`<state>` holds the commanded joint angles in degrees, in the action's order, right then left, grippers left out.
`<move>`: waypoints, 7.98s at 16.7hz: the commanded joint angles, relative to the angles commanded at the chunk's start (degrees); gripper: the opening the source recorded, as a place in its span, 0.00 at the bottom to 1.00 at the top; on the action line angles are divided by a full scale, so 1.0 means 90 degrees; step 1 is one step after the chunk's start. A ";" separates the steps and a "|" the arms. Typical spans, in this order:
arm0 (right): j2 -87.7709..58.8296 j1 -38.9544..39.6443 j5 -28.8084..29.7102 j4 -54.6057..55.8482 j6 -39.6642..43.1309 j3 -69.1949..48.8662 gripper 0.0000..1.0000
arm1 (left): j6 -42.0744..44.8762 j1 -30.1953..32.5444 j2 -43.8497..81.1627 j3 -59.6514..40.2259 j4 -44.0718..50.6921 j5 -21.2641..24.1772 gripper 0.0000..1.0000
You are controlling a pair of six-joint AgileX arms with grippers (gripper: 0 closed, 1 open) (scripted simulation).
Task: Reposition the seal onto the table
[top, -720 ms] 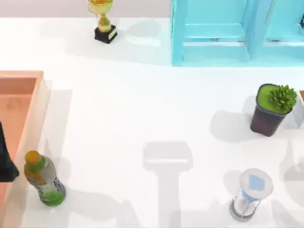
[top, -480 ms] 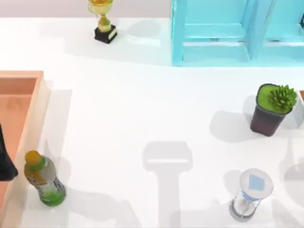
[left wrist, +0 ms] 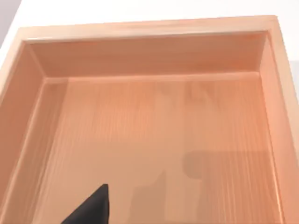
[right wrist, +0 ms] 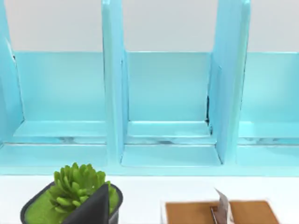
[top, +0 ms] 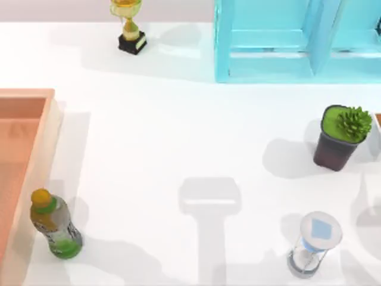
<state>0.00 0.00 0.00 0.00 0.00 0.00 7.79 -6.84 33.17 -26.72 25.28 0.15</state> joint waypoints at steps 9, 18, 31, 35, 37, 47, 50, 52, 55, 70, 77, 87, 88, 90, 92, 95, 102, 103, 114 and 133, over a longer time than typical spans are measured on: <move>0.0000 0.0000 0.0000 0.0000 0.0000 0.0000 1.00 | 0.1040 -0.1011 0.5015 -0.3587 0.3651 -0.0022 1.00; 0.0000 0.0000 0.0000 0.0000 0.0000 0.0000 1.00 | 0.1400 -0.1367 0.6612 -0.4950 0.4808 -0.0032 1.00; 0.0000 0.0000 0.0000 0.0000 0.0000 0.0000 1.00 | 0.1435 -0.1390 0.7313 -0.3428 0.2592 -0.0033 1.00; 0.0000 0.0000 0.0000 0.0000 0.0000 0.0000 1.00 | 0.1442 -0.1397 0.7432 -0.3189 0.2227 -0.0031 1.00; 0.0000 0.0000 0.0000 0.0000 0.0000 0.0000 1.00 | 0.1442 -0.1397 0.7432 -0.3189 0.2227 -0.0031 1.00; 0.0000 0.0000 0.0000 0.0000 0.0000 0.0000 1.00 | 0.1442 -0.1397 0.7432 -0.3189 0.2227 -0.0031 0.32; 0.0000 0.0000 0.0000 0.0000 0.0000 0.0000 1.00 | 0.1442 -0.1397 0.7432 -0.3189 0.2227 -0.0031 0.10; 0.0000 0.0000 0.0000 0.0000 0.0000 0.0000 1.00 | 0.1442 -0.1397 0.7432 -0.3189 0.2227 -0.0031 0.00; 0.0000 0.0000 0.0000 0.0000 0.0000 0.0000 1.00 | 0.1442 -0.1397 0.7432 -0.3189 0.2227 -0.0031 0.00; 0.0000 0.0000 0.0000 0.0000 0.0000 0.0000 1.00 | -0.0465 0.1139 0.5967 -0.4968 0.4080 -0.0276 0.00; 0.0000 0.0000 0.0000 0.0000 0.0000 0.0000 1.00 | -0.1876 0.2033 0.6172 -0.5700 0.5914 -0.0115 0.00; 0.0000 0.0000 0.0000 0.0000 0.0000 0.0000 1.00 | -0.2336 0.2292 0.6650 -0.6113 0.5923 -0.0027 0.00; 0.0000 0.0000 0.0000 0.0000 0.0000 0.0000 1.00 | -0.2505 0.2442 0.6909 -0.6287 0.5843 -0.0022 0.00; 0.0000 0.0000 0.0000 0.0000 0.0000 0.0000 1.00 | -0.2909 0.2820 0.7534 -0.6703 0.5638 -0.0012 0.00; 0.0000 0.0000 0.0000 0.0000 0.0000 0.0000 1.00 | -0.3353 0.3263 0.8244 -0.7165 0.5392 -0.0006 0.00; 0.0000 0.0000 0.0000 0.0000 0.0000 0.0000 1.00 | -0.3996 0.3955 0.9297 -0.7832 0.5002 -0.0003 0.00; 0.0000 0.0000 0.0000 0.0000 0.0000 0.0000 1.00 | -0.4628 0.4715 1.0350 -0.8472 0.4588 -0.0007 0.00; 0.0000 0.0000 0.0000 0.0000 0.0000 0.0000 1.00 | -0.4628 0.4715 1.0350 -0.8472 0.4588 -0.0007 0.00; 0.0000 0.0000 0.0000 0.0000 0.0000 0.0000 1.00 | -0.4615 0.4707 1.0631 -0.7771 0.3605 -0.0004 0.00; 0.0000 0.0000 0.0000 0.0000 0.0000 0.0000 1.00 | -0.4615 0.4707 1.0631 -0.7771 0.3605 -0.0004 1.00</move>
<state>0.00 0.00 0.00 0.00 0.00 0.00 -33.75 35.52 128.85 -96.66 57.72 0.11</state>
